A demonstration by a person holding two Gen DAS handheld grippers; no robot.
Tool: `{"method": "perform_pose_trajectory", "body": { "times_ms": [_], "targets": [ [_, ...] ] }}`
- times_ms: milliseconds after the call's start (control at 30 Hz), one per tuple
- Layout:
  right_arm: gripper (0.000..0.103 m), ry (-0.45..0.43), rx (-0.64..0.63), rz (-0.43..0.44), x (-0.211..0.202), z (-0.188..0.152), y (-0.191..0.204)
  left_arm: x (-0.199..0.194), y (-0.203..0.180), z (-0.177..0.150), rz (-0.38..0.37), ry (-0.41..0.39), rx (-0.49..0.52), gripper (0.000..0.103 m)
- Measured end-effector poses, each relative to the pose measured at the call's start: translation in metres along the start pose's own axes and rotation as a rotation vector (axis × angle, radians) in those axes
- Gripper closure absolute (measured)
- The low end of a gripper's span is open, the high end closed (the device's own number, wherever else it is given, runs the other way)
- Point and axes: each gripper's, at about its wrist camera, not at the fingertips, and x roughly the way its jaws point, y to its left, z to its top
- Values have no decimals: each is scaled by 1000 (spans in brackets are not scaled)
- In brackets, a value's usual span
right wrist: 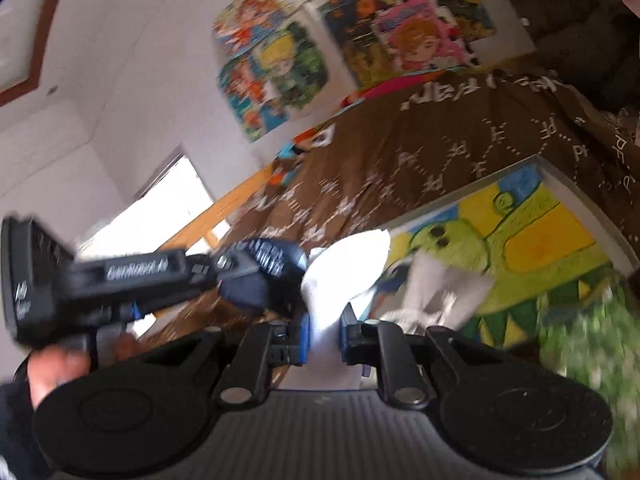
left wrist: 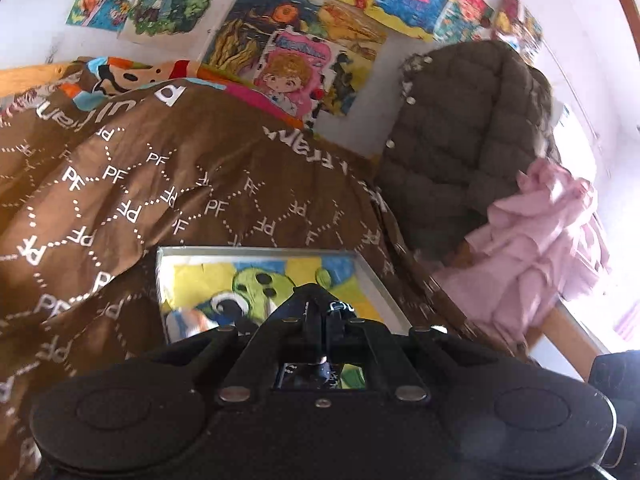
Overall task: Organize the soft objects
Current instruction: 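Carry white cloth and black item into cartoon tray and open both tools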
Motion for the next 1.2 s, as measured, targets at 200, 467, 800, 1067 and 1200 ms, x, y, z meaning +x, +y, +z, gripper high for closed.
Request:
{"method": "perform_pose_trajectory", "body": {
  "times_ms": [200,467,800,1067,1200],
  "targets": [
    [84,-13,31,-102,60,18,-27,47,14,-3,27,-60,45,103],
    [84,63,82,-224,99,5,-53,86,38,-23,59,51,36,102],
    [75,145,150,-299,104,-4,-73,102,43,-36,130,194,45,97],
    [34,134,87,-277,93,7,-57,91,34,-29,178,174,33,62],
    [23,106,111,-246,77,16,-56,81,29,-26,202,150,42,52]
  ]
}}
